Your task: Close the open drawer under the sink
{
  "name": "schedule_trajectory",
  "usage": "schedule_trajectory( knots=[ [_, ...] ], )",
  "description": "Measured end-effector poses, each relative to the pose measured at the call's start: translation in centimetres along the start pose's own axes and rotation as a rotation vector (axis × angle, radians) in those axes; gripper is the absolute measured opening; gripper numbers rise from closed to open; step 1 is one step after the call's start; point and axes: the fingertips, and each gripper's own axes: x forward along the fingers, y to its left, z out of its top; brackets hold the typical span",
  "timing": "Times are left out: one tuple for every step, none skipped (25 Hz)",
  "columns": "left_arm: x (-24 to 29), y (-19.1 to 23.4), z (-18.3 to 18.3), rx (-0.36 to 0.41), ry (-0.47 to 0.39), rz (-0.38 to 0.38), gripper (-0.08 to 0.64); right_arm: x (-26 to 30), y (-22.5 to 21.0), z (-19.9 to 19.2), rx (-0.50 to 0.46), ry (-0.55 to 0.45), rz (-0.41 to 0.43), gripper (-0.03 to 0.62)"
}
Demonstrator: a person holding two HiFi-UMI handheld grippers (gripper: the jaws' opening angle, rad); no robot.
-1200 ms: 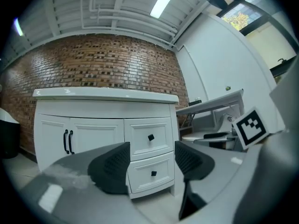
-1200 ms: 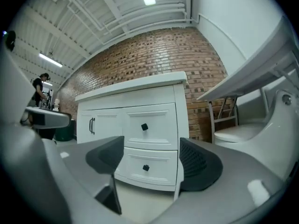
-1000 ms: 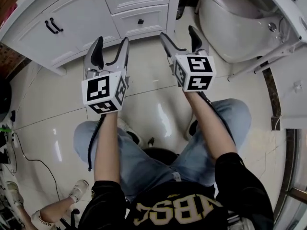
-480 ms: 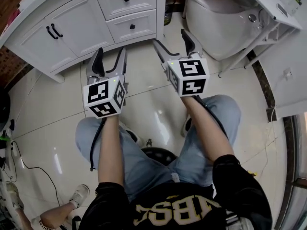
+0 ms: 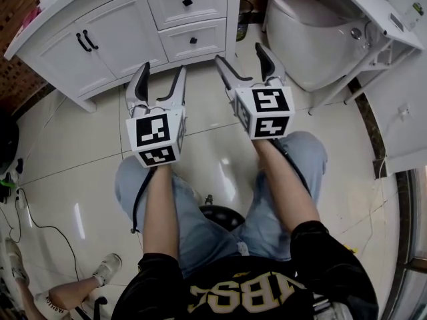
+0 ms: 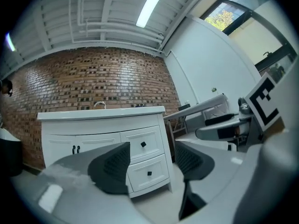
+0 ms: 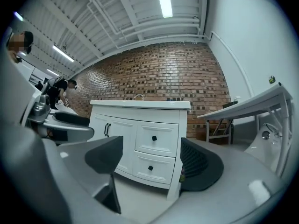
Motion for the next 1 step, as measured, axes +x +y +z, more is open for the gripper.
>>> schedule_trajectory(
  knots=[
    [-0.07, -0.11, 0.10, 0.009, 0.005, 0.003, 0.298, 0.09, 0.04, 0.16, -0.005, -0.002, -0.001, 0.379]
  ],
)
